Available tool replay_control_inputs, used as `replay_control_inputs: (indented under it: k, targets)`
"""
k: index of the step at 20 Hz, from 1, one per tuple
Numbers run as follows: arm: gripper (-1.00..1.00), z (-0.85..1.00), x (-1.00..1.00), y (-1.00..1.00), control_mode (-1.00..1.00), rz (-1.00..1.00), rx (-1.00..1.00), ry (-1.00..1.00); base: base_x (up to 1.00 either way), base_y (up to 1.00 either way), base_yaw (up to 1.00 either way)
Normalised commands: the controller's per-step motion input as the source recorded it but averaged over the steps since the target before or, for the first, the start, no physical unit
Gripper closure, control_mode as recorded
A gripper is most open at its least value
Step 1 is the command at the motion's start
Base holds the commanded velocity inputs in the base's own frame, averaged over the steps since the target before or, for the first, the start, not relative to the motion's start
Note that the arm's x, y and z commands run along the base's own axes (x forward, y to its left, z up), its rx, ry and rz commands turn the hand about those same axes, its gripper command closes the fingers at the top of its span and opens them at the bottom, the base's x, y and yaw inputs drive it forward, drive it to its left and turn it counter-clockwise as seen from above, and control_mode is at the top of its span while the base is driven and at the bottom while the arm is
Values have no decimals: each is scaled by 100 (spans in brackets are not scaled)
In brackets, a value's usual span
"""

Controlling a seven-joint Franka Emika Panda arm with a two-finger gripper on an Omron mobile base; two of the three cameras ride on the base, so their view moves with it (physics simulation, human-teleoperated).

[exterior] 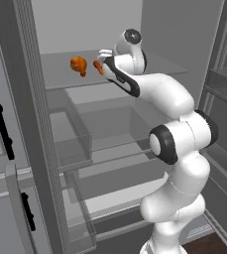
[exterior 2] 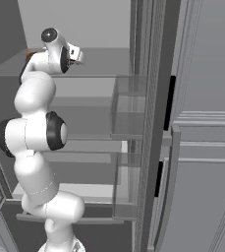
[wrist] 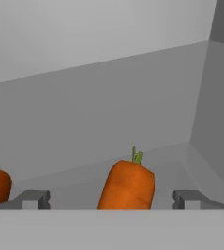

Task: Place one carrot and one chicken drumstick in each tupperware on the nearby counter, to pack two identical lunches.

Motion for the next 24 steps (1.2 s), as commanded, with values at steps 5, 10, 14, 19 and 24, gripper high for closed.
replay_control_inputs:
  k: [5, 10, 14, 19, 24]
  targets:
    - [-100, -13, -22, 0, -100, 0, 0, 3, 0, 0, 0]
    - [-100, -26, -21, 0, -100, -2, 0, 0, 0, 0, 0]
    - [-100, -34, 31, 0, -100, -4, -2, 0, 0, 0, 0]
    - [-100, -4, 16, 0, -100, -5, -5, 7, 0, 0, 0]
    - [-100, -3, 0, 0, -100, -2, -2, 7, 0, 0, 0]
